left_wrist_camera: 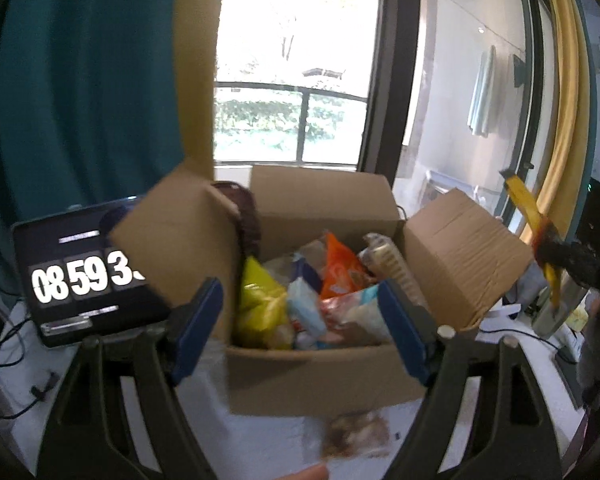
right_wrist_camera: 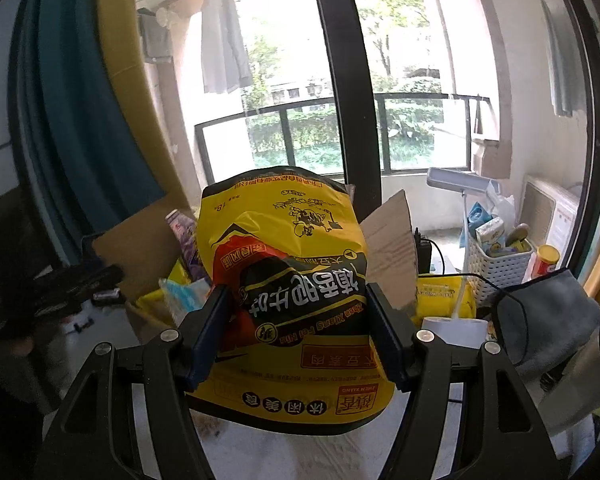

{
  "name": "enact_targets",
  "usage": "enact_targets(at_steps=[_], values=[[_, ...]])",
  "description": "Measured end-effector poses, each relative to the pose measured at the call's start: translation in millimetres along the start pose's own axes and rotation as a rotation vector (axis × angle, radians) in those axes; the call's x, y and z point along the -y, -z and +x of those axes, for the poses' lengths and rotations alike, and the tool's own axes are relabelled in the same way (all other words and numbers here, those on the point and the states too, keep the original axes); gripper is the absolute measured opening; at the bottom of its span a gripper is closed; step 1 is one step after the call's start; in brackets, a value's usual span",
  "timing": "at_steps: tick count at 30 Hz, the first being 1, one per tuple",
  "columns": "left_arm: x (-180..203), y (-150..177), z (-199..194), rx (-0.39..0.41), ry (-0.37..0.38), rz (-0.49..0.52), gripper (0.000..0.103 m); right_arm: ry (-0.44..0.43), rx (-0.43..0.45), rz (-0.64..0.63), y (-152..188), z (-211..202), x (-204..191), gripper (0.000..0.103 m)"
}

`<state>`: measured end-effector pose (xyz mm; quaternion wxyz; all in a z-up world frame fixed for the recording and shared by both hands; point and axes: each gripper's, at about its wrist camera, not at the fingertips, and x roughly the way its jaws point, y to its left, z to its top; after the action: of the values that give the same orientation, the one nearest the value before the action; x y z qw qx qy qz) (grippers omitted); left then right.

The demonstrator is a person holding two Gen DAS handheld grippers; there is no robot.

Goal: Organize snacks
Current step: 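Open both tools to drop the two snacks into the box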

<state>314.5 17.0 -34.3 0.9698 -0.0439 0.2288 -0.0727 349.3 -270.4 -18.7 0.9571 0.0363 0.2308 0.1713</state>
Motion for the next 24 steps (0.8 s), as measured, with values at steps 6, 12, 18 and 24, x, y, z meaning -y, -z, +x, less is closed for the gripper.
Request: enact_targets(at_steps=[6,12,18,24], values=[[-35.6,0.9,-21.6,0.03,-0.041,-0.025,0.081,0.015,-0.002,0.037,-14.5,24.1,-6.5,0.07],[-56.4,-11.4,-16.2,0.057,-0.07,-0.039,0.081,0.042,-0.01,0.04,-30.2,55.7,-15.4,0.07],[-64.4,-20.8,3.5,0.086,-0.095,-0.053,0.081,0.067,-0.038,0.048,-38.6,96.2,-16.6,0.07],[-69.3,-23.4,21.2,0.084,-0.111,-0.056,0.081,0.076,-0.084,0.096,-38.7,138.7,-7.5,0.074]])
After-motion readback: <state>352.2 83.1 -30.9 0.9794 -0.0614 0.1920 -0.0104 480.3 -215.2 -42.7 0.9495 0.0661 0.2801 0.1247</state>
